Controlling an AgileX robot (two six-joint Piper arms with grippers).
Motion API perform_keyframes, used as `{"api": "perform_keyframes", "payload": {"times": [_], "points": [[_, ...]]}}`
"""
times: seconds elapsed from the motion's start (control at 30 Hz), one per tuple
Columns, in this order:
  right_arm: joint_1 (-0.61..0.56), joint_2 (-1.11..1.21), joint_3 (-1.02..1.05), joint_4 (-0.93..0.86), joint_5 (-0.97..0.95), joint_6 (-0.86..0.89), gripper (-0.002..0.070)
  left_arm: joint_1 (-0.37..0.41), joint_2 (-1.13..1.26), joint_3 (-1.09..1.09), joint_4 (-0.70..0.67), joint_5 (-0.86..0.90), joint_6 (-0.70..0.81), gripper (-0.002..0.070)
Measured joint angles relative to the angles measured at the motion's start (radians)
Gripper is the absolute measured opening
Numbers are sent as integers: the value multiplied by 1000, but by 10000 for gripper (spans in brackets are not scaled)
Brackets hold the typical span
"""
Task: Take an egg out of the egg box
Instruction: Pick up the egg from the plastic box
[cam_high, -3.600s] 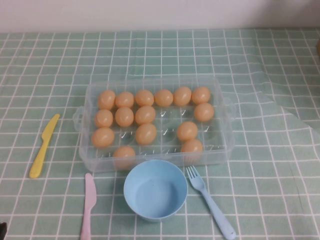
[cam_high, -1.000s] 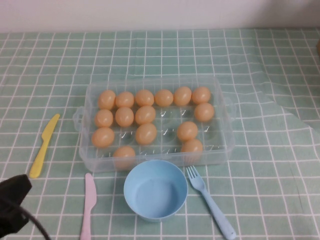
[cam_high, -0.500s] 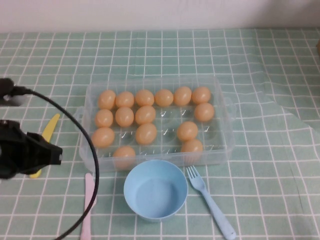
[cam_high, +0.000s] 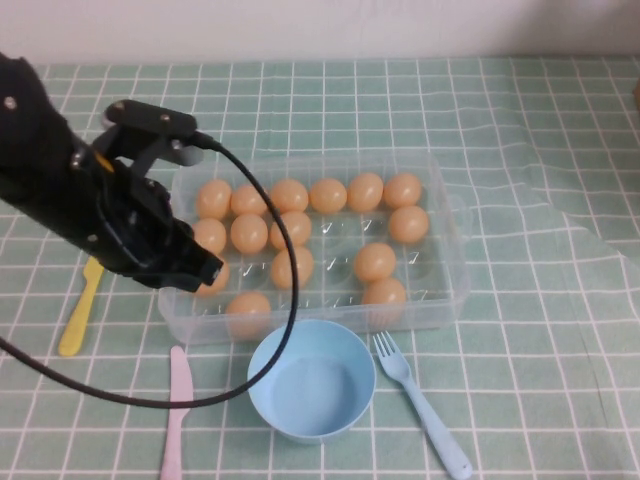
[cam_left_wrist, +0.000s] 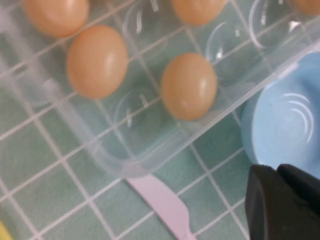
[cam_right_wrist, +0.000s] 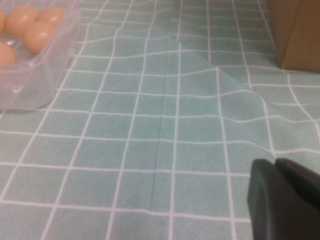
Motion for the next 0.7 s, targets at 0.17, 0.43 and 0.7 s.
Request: {"api": "perform_keyframes", "payload": {"times": [0.17,0.43,0.7], "points": [[0,0,0,0,0,0,-17,-70,62,-71,19,20,-2,-3],[0,0,0,0,0,0,-17,-119,138,-134,54,62,48,-3],[0,0,0,0,0,0,-17,-148,234,-251,73,88,36,-3]]}}
